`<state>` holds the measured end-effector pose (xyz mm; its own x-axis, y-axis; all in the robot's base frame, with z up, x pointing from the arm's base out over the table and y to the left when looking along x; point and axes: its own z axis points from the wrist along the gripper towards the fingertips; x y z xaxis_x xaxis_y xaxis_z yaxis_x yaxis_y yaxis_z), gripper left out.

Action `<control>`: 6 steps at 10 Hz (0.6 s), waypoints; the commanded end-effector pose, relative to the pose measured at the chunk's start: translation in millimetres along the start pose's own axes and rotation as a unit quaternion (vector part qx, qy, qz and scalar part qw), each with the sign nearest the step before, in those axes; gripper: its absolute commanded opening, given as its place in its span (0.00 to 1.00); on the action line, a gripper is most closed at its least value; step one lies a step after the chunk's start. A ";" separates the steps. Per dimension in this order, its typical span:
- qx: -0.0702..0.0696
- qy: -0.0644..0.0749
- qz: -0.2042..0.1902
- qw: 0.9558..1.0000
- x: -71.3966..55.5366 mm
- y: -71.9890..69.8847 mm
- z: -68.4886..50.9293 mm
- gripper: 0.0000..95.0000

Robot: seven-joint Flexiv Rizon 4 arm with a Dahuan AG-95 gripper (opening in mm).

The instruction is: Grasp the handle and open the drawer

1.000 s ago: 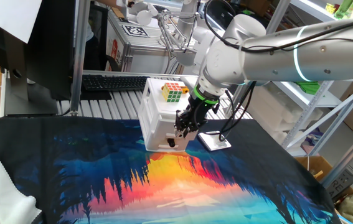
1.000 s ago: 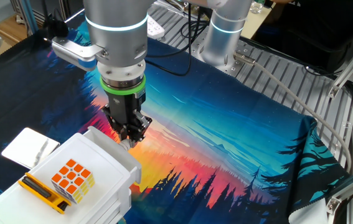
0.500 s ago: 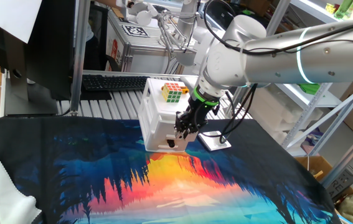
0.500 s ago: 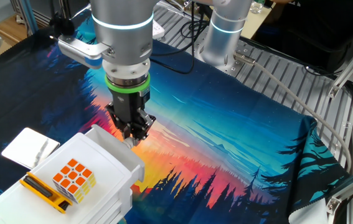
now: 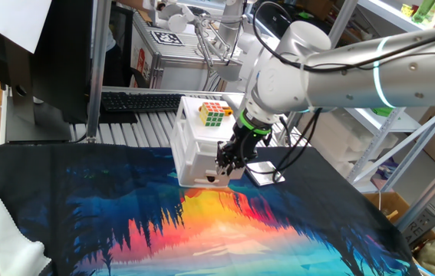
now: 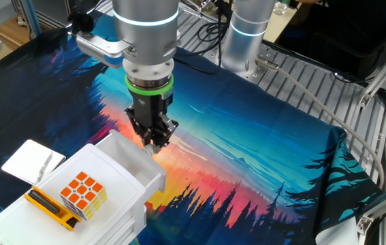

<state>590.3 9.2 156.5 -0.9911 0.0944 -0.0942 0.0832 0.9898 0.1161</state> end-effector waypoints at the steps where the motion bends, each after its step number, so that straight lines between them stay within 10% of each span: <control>1: -0.001 0.001 0.002 1.000 4.0 1.7 1.5 0.00; 6: -0.001 0.006 0.005 1.000 15.8 6.2 1.4 0.00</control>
<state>574.6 17.4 153.9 -0.9914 0.1038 -0.0800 0.0939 0.9885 0.1184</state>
